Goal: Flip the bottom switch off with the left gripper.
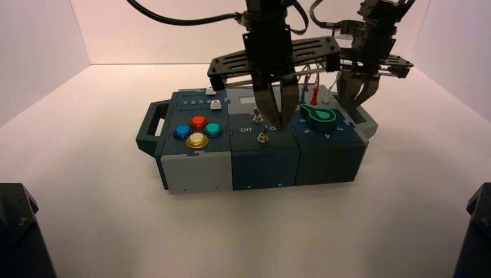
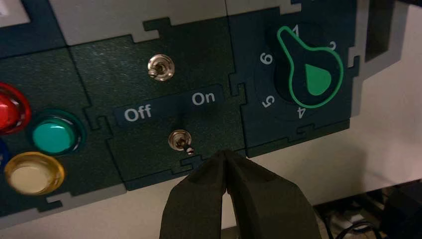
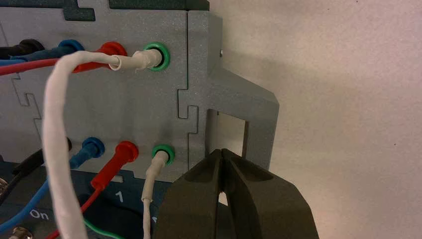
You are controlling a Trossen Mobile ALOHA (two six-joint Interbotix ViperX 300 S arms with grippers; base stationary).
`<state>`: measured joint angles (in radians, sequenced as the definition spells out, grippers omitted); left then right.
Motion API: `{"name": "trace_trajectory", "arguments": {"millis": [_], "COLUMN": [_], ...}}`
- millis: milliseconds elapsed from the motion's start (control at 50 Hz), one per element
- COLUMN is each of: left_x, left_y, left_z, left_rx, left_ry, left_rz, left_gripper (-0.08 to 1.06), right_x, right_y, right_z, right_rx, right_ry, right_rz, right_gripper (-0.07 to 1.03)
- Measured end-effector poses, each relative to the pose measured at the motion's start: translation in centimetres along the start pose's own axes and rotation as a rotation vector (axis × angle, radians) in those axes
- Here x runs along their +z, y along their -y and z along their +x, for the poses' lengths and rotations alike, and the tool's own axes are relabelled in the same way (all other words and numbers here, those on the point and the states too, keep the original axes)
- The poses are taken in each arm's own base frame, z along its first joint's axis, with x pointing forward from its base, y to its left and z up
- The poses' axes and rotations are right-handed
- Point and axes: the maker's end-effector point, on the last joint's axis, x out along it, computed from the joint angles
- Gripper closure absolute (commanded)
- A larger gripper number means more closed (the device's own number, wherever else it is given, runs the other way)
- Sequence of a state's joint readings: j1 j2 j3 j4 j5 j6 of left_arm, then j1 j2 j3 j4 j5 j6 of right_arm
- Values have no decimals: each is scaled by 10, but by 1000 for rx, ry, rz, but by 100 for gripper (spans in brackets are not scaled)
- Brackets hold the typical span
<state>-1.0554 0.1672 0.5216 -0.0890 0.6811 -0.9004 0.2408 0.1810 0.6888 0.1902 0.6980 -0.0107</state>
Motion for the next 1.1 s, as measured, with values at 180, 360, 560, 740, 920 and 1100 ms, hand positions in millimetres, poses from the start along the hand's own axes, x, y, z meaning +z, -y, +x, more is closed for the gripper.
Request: {"name": "trace_trajectory", "arguments": {"millis": [180, 360, 560, 740, 920, 1100], "left_x": [0, 1, 6, 7, 7, 4], "left_y": [-2, -2, -6, -7, -8, -12], "left_z": [4, 4, 4, 5, 5, 7], "left_rx": [10, 11, 16, 17, 20, 30], "left_ry": [-6, -3, -1, 1, 1, -5], "left_rz": [1, 9, 9, 8, 9, 10], "left_gripper": [101, 101, 101, 101, 101, 101], "right_x": [0, 1, 0, 0, 0, 0], "right_y": [0, 0, 0, 0, 0, 0], "right_z": [0, 0, 0, 0, 0, 0], "right_rx": [-1, -1, -2, -2, -2, -2], "right_ry": [0, 1, -2, -2, -2, -2], "right_rz": [-1, -1, -2, -2, -2, -4], "right_gripper": [99, 99, 99, 99, 99, 99]}}
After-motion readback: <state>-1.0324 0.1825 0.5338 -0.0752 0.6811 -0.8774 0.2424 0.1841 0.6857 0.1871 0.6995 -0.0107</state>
